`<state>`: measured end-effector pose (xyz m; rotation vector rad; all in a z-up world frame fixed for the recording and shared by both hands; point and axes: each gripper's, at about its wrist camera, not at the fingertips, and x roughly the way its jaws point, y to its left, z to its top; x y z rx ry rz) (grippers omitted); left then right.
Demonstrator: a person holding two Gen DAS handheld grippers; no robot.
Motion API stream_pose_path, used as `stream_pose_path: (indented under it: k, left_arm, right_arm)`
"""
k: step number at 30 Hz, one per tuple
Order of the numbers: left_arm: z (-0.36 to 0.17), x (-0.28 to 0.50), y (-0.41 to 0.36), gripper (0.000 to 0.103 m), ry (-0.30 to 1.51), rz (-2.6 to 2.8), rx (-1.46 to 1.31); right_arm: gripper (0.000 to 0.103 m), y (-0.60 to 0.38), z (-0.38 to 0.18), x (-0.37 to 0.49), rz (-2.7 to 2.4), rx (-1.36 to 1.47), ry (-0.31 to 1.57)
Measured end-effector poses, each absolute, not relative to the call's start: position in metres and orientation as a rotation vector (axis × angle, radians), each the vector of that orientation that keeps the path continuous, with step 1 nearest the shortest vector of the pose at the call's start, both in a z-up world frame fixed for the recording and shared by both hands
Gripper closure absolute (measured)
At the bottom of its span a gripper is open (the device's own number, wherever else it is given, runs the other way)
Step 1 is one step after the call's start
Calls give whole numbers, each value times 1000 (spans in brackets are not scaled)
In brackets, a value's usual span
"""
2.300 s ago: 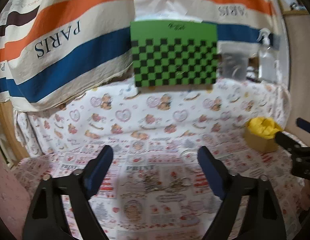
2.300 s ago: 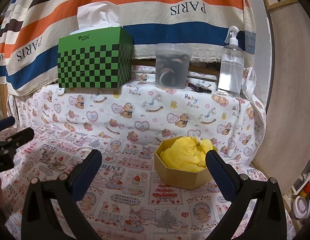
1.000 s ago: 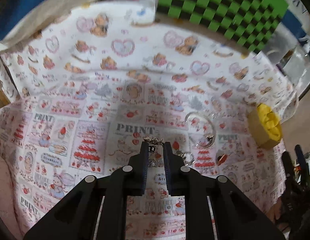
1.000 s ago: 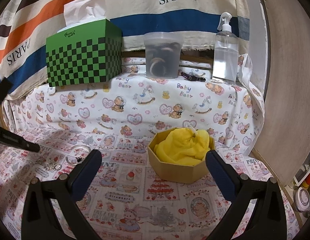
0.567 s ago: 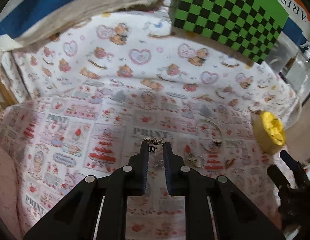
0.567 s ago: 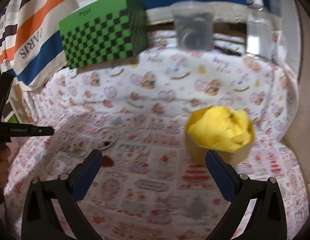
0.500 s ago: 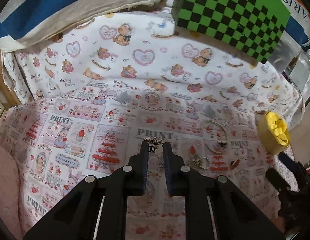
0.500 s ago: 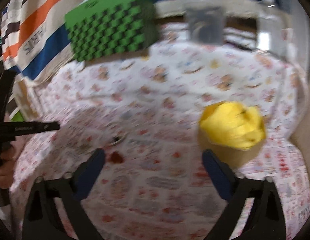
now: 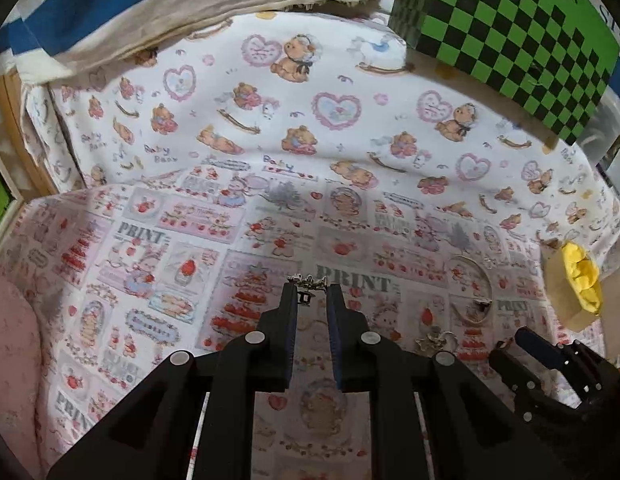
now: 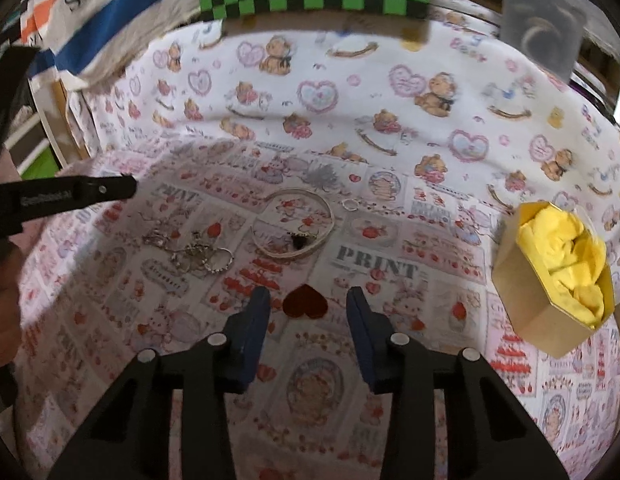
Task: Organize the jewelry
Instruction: 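Lift the silver chain with the left gripper toward the yellow-lined box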
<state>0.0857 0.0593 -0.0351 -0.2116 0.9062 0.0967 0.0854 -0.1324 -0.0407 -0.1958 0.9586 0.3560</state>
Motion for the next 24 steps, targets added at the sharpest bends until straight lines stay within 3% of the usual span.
stream_pose_path:
  k: [14, 24]
  left_arm:
    - [-31, 78, 53, 89, 853, 98, -171]
    - [-27, 76, 60, 89, 831, 109, -194]
  right_arm:
    - [95, -148, -44, 86, 391, -85, 947]
    - [101, -165, -28, 73, 369, -40, 859]
